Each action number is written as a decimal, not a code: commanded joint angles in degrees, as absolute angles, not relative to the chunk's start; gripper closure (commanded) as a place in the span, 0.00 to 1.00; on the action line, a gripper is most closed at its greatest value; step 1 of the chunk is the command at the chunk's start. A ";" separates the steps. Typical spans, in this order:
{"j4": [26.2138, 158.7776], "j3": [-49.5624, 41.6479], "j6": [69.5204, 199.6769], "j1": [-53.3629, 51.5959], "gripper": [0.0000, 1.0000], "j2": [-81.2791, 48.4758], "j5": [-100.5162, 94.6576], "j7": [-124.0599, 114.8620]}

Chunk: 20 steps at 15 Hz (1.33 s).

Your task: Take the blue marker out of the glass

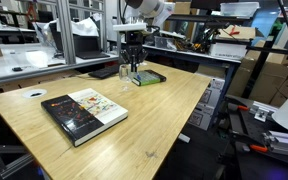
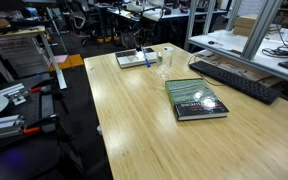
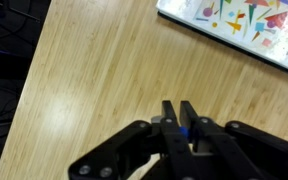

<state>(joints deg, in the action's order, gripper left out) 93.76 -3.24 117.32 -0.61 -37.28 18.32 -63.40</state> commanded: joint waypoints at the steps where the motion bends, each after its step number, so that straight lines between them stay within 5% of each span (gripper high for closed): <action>1: 91.68 -2.17 114.46 -0.29 0.97 -40.15 18.92 -62.27; 12: 87.54 0.41 106.89 -1.87 0.97 -45.39 18.48 -58.05; 13: 87.37 0.46 106.21 -2.01 0.62 -45.40 18.46 -57.46; 15: 87.49 0.60 105.66 -2.02 0.55 -45.12 18.67 -56.00; 20: 87.55 0.33 105.30 -1.69 0.19 -44.26 19.05 -53.00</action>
<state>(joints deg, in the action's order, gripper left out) 88.67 0.46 107.55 -2.24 -44.57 18.41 -55.36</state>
